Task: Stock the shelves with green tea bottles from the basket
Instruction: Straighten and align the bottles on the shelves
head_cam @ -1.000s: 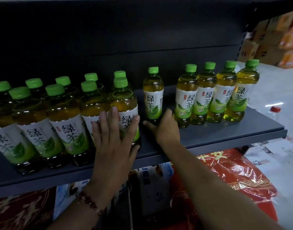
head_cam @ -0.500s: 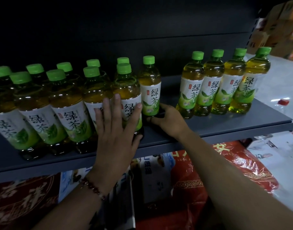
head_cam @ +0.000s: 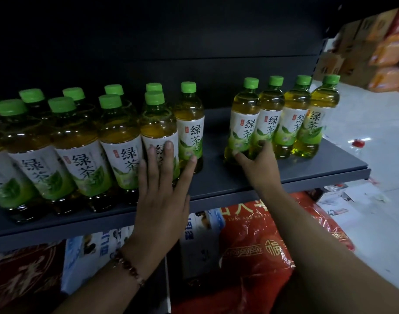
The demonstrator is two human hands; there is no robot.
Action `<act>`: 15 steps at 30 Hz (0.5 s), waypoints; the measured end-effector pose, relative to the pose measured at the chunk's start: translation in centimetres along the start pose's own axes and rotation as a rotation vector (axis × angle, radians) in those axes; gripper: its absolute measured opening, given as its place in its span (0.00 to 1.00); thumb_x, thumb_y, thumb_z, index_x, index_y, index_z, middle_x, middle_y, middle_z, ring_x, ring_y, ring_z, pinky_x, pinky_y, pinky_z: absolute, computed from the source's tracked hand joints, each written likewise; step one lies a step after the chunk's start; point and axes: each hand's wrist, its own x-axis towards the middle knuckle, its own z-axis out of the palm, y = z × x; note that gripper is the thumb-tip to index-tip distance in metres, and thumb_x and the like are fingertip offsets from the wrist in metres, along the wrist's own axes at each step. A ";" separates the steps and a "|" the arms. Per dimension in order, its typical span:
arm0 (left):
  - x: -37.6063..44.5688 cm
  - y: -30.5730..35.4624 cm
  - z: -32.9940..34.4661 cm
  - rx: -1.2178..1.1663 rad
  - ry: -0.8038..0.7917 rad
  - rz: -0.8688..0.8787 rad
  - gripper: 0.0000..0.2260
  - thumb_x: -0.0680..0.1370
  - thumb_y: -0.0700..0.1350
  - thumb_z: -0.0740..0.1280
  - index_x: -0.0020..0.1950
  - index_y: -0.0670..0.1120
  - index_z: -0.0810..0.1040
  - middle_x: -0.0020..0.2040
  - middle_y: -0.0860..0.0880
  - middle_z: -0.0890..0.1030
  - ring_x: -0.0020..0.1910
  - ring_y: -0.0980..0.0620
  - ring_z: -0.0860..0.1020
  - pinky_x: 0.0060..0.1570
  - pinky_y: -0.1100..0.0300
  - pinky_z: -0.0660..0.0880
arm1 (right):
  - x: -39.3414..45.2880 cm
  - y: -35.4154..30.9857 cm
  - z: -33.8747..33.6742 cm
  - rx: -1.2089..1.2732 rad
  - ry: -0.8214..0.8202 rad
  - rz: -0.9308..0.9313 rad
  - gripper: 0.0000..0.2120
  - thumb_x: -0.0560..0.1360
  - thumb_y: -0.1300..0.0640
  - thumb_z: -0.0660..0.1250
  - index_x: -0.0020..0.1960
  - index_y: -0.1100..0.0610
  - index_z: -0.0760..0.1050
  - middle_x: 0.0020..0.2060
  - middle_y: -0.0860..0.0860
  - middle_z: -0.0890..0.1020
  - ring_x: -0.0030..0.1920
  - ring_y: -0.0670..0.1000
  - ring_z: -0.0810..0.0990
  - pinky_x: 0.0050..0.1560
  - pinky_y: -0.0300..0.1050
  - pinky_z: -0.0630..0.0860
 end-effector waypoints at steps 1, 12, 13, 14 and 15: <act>0.0 0.0 0.1 -0.003 0.002 -0.001 0.37 0.74 0.41 0.73 0.80 0.46 0.60 0.80 0.34 0.48 0.78 0.31 0.45 0.74 0.31 0.50 | 0.1 0.1 0.5 0.002 -0.010 -0.003 0.31 0.71 0.48 0.76 0.69 0.54 0.66 0.66 0.52 0.76 0.65 0.53 0.76 0.61 0.48 0.74; -0.4 -1.1 0.9 -0.014 0.032 0.028 0.44 0.70 0.31 0.73 0.81 0.47 0.56 0.81 0.37 0.47 0.79 0.34 0.45 0.75 0.38 0.53 | 0.9 -0.1 2.7 -0.253 0.074 -0.059 0.34 0.72 0.47 0.75 0.70 0.60 0.66 0.65 0.59 0.72 0.66 0.61 0.72 0.65 0.55 0.70; -0.4 -1.2 0.9 -0.017 0.034 0.034 0.43 0.70 0.30 0.73 0.80 0.47 0.57 0.81 0.37 0.47 0.79 0.34 0.45 0.75 0.38 0.54 | 0.8 0.0 2.5 -0.219 0.047 -0.056 0.34 0.70 0.48 0.76 0.69 0.60 0.66 0.64 0.59 0.73 0.65 0.60 0.73 0.65 0.55 0.71; -0.4 -1.3 0.9 -0.020 0.036 0.041 0.43 0.70 0.30 0.73 0.80 0.47 0.58 0.81 0.37 0.47 0.79 0.34 0.45 0.74 0.38 0.55 | 0.6 0.0 2.3 -0.176 0.012 -0.057 0.34 0.69 0.48 0.77 0.68 0.59 0.67 0.63 0.58 0.74 0.64 0.59 0.74 0.64 0.55 0.73; -0.5 -1.4 0.9 -0.024 0.038 0.045 0.43 0.70 0.30 0.73 0.80 0.47 0.58 0.81 0.38 0.47 0.79 0.34 0.46 0.74 0.38 0.55 | 0.3 0.1 2.1 -0.139 -0.026 -0.056 0.32 0.68 0.48 0.78 0.65 0.57 0.68 0.62 0.56 0.76 0.62 0.57 0.76 0.62 0.55 0.74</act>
